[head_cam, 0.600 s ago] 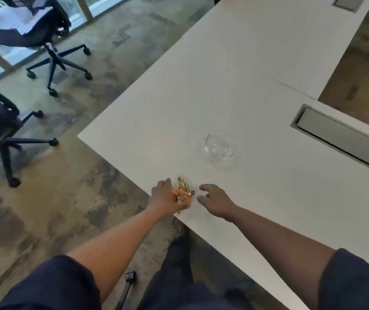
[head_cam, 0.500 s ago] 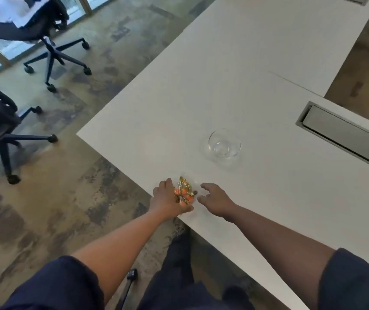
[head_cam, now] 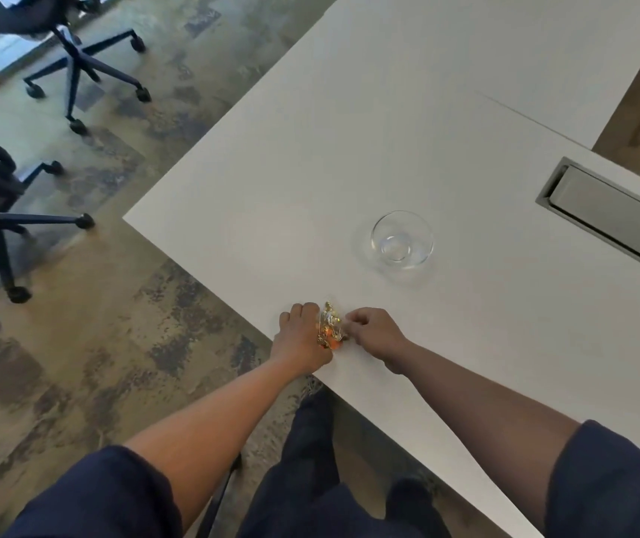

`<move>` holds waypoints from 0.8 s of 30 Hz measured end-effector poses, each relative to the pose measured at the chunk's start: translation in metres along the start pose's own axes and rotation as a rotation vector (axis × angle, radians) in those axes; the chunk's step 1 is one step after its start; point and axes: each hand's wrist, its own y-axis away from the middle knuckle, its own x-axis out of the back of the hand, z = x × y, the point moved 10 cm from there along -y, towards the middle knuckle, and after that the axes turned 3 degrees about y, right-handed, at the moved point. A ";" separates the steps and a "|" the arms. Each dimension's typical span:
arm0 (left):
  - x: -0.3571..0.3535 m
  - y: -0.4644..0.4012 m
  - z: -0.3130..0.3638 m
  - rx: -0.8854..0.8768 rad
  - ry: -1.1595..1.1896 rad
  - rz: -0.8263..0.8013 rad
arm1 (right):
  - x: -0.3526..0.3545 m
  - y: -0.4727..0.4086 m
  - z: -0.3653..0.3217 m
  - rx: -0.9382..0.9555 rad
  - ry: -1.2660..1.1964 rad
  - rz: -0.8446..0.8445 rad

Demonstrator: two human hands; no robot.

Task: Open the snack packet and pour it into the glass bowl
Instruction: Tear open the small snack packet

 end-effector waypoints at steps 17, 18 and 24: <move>0.025 0.020 0.065 0.000 0.898 -0.053 | 0.035 0.051 -0.021 0.002 -0.378 -0.139; 0.021 0.021 0.067 0.020 0.964 -0.091 | 0.036 0.052 -0.020 -0.002 -0.398 -0.135; 0.013 0.026 0.087 -0.045 0.912 -0.194 | 0.052 0.058 -0.005 -0.043 -0.511 -0.106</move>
